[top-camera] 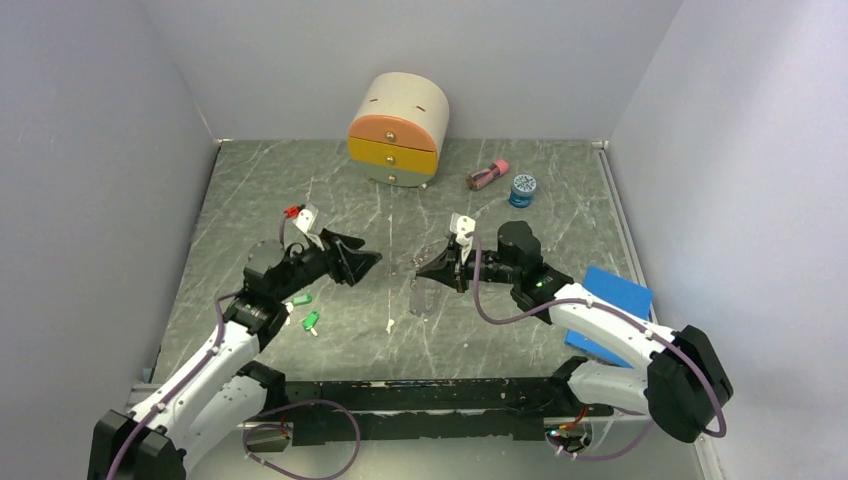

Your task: Put the keys on the keyring

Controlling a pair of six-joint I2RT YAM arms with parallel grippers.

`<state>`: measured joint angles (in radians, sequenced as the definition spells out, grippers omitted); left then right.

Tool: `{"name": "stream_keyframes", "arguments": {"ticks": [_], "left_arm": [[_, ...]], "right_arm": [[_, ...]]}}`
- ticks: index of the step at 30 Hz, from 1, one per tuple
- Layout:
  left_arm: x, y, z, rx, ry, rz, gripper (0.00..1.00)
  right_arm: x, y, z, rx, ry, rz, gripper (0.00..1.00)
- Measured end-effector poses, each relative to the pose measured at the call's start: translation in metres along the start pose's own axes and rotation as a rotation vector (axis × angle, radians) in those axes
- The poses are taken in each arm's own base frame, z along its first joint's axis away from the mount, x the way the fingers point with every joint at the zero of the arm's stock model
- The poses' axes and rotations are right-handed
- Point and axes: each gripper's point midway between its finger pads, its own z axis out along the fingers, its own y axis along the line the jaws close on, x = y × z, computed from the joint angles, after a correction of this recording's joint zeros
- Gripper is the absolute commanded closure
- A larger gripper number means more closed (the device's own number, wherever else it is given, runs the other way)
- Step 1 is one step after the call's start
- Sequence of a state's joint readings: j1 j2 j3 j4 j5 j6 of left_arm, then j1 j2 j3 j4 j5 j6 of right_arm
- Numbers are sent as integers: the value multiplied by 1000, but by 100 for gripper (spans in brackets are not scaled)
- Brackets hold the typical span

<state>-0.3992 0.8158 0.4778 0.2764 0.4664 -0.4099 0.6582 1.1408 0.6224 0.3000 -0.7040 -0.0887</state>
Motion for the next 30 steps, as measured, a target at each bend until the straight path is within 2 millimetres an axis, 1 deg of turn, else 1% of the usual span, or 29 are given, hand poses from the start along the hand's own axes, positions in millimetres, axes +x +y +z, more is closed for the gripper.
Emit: {"name": "stream_keyframes", "arguments": {"ticks": [4, 7, 9, 13, 19, 21, 26, 30], "left_arm": [[-7, -21, -5, 135, -91, 110, 34], [-8, -37, -10, 246, -142, 203, 36], [-6, -48, -13, 322, -159, 257, 39], [-7, -66, -16, 449, -182, 352, 42], [-3, -89, -23, 590, -211, 475, 51], [2, -94, -23, 618, -206, 500, 54], [16, -101, -17, 666, -167, 545, 56], [18, -104, -11, 682, -153, 588, 57]], "right_arm": [[-5, 0, -2, -3, -13, -63, 100], [-6, 1, -2, -15, -17, -99, 100], [-9, 2, -3, -24, -31, -123, 100], [-16, 8, -6, -44, -67, -179, 100], [-21, 18, -9, -90, -102, -239, 100], [-22, 21, -9, -107, -108, -251, 100], [-21, 27, -10, -142, -114, -266, 100], [-18, 31, -10, -165, -113, -265, 100]]}}
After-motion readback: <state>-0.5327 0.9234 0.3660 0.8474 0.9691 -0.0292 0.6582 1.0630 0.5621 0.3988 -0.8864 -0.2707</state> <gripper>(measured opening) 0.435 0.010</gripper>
